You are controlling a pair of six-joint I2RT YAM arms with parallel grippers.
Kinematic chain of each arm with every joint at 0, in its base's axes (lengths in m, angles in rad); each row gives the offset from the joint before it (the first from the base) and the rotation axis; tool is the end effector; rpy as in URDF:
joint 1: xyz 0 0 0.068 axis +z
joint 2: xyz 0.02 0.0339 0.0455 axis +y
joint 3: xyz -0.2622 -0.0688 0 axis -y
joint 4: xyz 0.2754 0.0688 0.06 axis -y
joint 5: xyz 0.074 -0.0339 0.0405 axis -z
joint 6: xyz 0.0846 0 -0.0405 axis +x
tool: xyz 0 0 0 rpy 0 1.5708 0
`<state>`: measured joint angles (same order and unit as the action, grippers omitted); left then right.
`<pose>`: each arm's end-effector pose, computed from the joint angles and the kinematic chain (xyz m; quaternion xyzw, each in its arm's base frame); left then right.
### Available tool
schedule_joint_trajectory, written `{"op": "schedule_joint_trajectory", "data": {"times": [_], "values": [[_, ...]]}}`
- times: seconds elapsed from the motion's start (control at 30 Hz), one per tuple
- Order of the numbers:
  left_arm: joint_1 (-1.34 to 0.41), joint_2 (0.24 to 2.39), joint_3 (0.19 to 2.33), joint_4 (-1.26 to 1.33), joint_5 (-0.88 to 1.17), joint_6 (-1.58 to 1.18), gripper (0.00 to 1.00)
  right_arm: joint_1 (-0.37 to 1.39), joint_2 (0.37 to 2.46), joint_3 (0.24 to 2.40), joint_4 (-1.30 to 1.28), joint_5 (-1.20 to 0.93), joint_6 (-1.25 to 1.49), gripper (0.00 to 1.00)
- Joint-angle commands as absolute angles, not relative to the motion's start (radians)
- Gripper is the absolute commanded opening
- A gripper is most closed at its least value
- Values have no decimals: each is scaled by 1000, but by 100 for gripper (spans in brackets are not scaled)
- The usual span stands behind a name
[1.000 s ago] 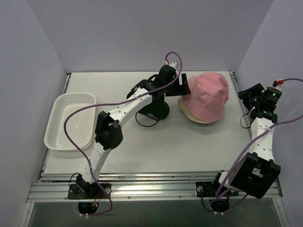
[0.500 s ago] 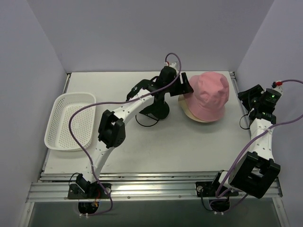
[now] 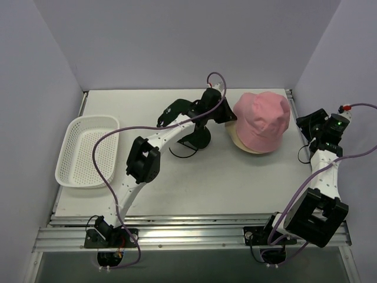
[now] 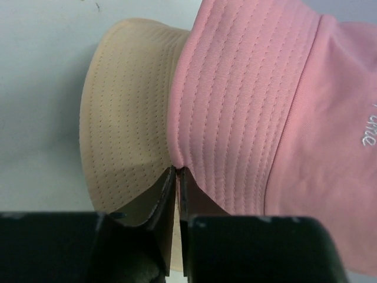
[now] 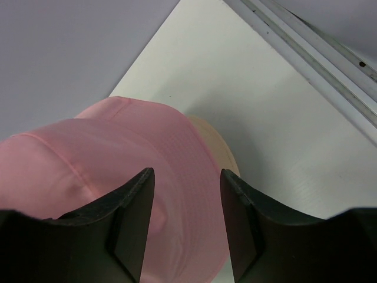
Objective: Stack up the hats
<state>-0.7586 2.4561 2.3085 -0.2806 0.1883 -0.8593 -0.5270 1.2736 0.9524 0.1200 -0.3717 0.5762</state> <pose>0.4588 -0.4567 0.2331 0.0086 0.8390 -0.4441 0.3144 0.3380 -0.1611 0.3037 0.2994 0.7096 0.1584 0.6179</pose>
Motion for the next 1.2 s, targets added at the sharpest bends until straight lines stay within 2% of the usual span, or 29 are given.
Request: {"op": "schedule_joint_trajectory", "data": {"times": [0.0, 0.07, 0.37, 0.63, 1.17], "values": [[-765, 2473, 2362, -261, 183, -877, 11, -535, 1270, 924, 178, -390, 583, 44], [-765, 2483, 2373, -287, 167, -881, 3, -540, 1276, 914, 187, -394, 586, 44], [-785, 2496, 2405, -313, 109, -850, 2, -543, 1302, 879, 258, -414, 617, 44], [-798, 2540, 2497, -443, 22, -805, 3, -543, 1394, 828, 366, -433, 667, 42], [-802, 2572, 2571, -526, -81, -741, 2, -543, 1493, 746, 632, -572, 753, 44]]}}
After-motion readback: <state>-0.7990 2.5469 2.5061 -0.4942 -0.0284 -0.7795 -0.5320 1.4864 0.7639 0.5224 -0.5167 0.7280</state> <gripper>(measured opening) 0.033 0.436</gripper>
